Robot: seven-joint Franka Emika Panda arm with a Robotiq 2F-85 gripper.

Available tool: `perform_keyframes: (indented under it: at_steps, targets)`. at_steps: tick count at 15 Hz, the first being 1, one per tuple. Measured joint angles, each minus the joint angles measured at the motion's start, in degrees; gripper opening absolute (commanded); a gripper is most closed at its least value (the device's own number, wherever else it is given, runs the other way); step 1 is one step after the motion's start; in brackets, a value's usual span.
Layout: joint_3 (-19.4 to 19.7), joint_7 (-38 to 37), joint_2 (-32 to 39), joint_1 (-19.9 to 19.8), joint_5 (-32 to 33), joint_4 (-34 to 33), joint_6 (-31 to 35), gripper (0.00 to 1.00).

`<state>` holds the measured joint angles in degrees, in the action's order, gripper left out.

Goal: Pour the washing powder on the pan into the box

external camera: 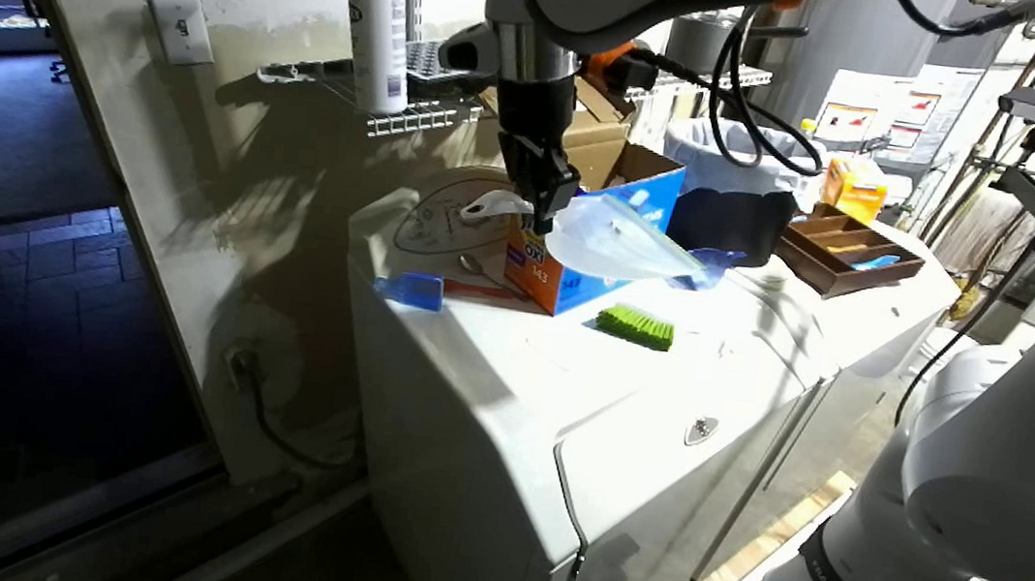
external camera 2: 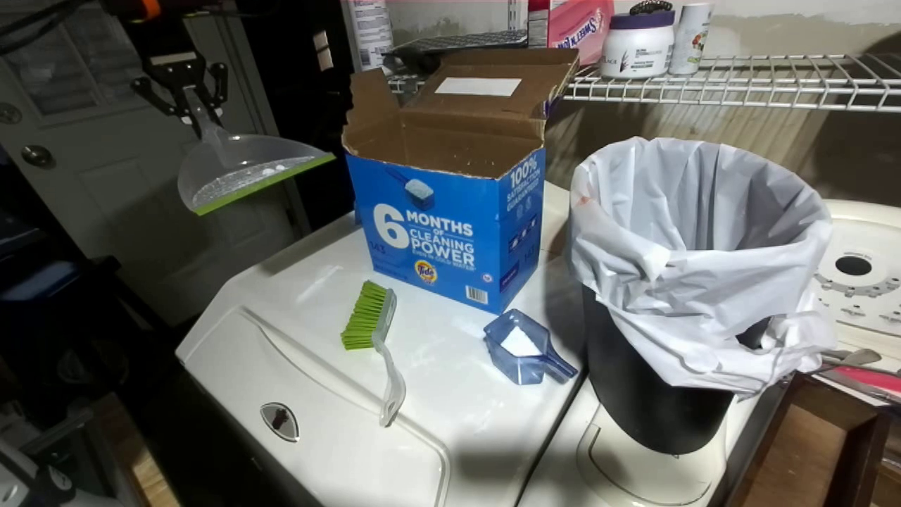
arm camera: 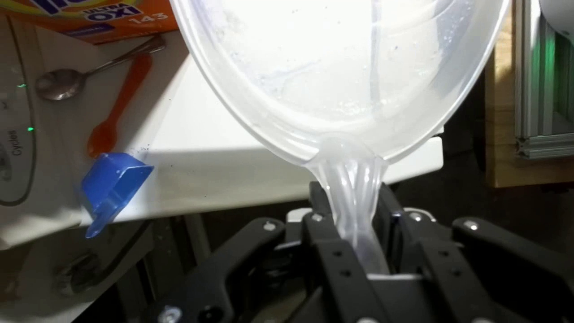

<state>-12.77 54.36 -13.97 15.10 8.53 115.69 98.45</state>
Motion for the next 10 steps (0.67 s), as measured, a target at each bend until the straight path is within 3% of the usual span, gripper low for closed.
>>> perform_keyframes:
  at_steps: [1,2,5,6,10]
  targets:
    - [0.1,0.4,-0.3,0.0,0.5,-0.3,0.0,0.07]
    - [0.2,0.6,-0.6,0.0,1.1,-0.6,0.0,0.28]
    - [0.3,0.7,-0.6,0.0,1.1,-0.5,0.0,0.28]
    - [0.3,0.7,-0.5,0.0,1.1,-0.5,0.0,0.07]
    - [0.4,0.8,-0.5,0.0,1.1,-0.4,0.1,0.07]
